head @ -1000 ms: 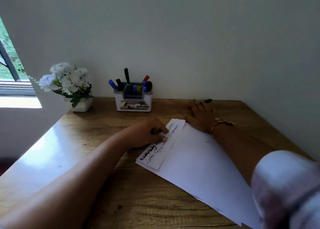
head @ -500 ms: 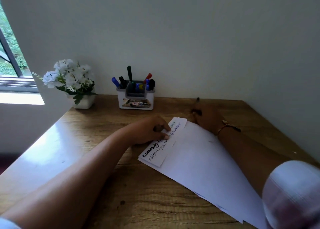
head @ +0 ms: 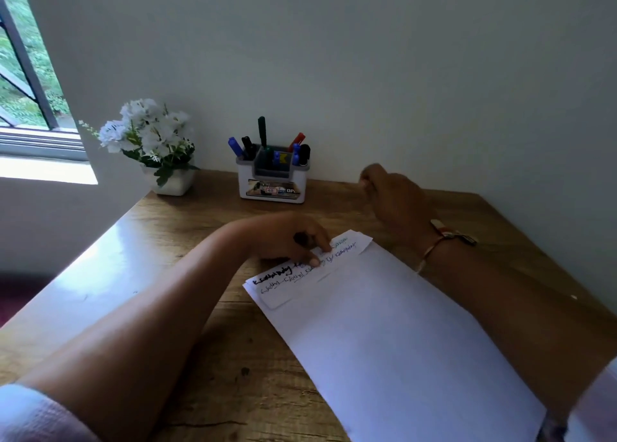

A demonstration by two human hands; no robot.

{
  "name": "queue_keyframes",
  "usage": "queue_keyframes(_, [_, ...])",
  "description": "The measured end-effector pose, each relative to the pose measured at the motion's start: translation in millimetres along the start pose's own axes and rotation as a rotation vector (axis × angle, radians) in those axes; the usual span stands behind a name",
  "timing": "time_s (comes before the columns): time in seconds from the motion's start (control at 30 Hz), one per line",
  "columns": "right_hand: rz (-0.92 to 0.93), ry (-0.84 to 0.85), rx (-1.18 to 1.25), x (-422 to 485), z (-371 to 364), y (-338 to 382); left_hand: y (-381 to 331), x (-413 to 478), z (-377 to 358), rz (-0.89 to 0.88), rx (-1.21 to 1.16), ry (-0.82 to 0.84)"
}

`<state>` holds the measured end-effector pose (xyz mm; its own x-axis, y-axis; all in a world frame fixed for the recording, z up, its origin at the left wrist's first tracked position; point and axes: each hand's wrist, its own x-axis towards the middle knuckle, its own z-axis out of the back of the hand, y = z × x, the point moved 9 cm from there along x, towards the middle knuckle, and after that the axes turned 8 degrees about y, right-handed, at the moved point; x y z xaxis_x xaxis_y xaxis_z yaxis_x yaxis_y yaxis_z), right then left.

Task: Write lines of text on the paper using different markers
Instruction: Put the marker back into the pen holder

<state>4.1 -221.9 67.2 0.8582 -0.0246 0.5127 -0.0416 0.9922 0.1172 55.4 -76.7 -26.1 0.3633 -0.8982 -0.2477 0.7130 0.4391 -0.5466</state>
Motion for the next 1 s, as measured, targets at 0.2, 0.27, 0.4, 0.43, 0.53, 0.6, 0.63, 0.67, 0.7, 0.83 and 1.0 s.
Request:
queue_keyframes(0.2, [-0.102,0.271,0.320,-18.6,-3.6,59.7,-0.3,-6.8,1.0,-0.004,-0.030,0.025])
queue_keyframes(0.27, [-0.206,0.431,0.489,-32.4,-27.8,61.1,-0.3,-7.9,2.2,0.012,-0.006,0.015])
queue_keyframes(0.4, [-0.314,0.482,0.773,-45.6,-50.8,53.7,0.6,-8.8,4.2,0.030,-0.017,-0.007])
queue_keyframes(0.43, [-0.315,0.466,0.830,-45.3,-51.6,51.4,1.6,-8.7,4.5,0.027,-0.029,-0.013])
queue_keyframes(0.53, [-0.314,0.405,0.939,-44.0,-47.8,43.8,5.3,-7.4,8.0,0.027,-0.077,-0.066])
queue_keyframes(0.6, [-0.321,0.381,0.971,-44.5,-44.7,42.1,6.3,-8.2,14.6,0.030,-0.125,-0.147])
queue_keyframes(0.63, [-0.334,0.380,0.999,-45.1,-44.4,41.3,5.0,-9.2,18.3,0.016,-0.172,-0.195])
queue_keyframes(0.67, [-0.352,0.386,1.033,-46.1,-44.6,40.7,2.6,-10.2,21.6,-0.013,-0.242,-0.241])
queue_keyframes(0.7, [-0.369,0.394,1.069,-47.1,-45.0,40.4,-0.7,-11.9,24.6,-0.054,-0.333,-0.284])
queue_keyframes(0.83, [-0.388,0.435,1.213,-49.4,-47.8,42.8,-12.1,-20.9,32.1,-0.150,-0.576,-0.395])
queue_keyframes(1.0, [-0.377,0.452,1.324,-48.8,-50.1,45.3,-22.4,-23.2,31.0,-0.188,-0.666,-0.428])
